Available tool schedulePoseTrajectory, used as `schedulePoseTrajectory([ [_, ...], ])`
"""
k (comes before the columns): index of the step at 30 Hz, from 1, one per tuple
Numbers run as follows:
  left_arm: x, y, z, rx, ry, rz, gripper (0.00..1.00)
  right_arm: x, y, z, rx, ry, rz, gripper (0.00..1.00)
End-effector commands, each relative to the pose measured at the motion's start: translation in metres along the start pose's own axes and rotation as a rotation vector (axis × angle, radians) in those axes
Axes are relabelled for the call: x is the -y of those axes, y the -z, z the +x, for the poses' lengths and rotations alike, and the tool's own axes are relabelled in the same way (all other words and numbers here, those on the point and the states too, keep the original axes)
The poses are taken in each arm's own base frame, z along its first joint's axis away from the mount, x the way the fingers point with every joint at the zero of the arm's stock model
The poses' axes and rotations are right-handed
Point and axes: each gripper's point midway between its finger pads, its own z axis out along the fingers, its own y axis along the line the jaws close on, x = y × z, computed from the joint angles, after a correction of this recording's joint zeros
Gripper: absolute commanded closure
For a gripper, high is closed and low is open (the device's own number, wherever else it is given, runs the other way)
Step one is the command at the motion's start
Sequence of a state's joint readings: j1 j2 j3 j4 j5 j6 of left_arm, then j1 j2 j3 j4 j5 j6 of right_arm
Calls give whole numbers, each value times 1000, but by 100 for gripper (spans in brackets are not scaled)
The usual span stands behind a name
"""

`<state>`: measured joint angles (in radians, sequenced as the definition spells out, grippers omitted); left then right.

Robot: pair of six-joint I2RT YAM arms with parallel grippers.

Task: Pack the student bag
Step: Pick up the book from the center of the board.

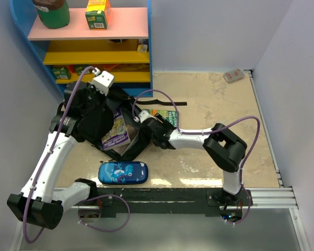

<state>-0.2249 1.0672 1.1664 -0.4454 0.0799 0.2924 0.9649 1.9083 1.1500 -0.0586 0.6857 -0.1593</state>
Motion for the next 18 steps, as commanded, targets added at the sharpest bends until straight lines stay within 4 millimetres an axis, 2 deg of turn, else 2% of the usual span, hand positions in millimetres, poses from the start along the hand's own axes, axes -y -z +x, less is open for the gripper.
schedulePoseTrajectory([
  [1, -2, 6, -11, 40, -25, 1, 100, 9, 0, -41, 112, -67, -19, 32],
  [2, -2, 7, -12, 44, -26, 2, 100, 7, -4, -39, 101, -65, -35, 32],
  [3, -2, 7, -12, 45, -31, 4, 100, -4, -10, -35, 94, -48, -82, 31],
  [6, 0, 8, -14, 51, -44, 14, 100, -19, -23, -29, 71, -63, -163, 26],
  [9, -1, 10, -14, 51, -59, 14, 100, -26, -37, -19, 8, -100, -242, 19],
  [11, -1, 13, -16, 57, -65, 18, 100, -32, -44, -13, -18, -108, -273, 18],
  [15, 3, 18, -19, 68, -72, 37, 100, -47, -48, -4, -49, -113, -332, 30],
  [18, 6, 20, -21, 79, -82, 55, 100, -60, -52, 6, -87, -128, -376, 58],
])
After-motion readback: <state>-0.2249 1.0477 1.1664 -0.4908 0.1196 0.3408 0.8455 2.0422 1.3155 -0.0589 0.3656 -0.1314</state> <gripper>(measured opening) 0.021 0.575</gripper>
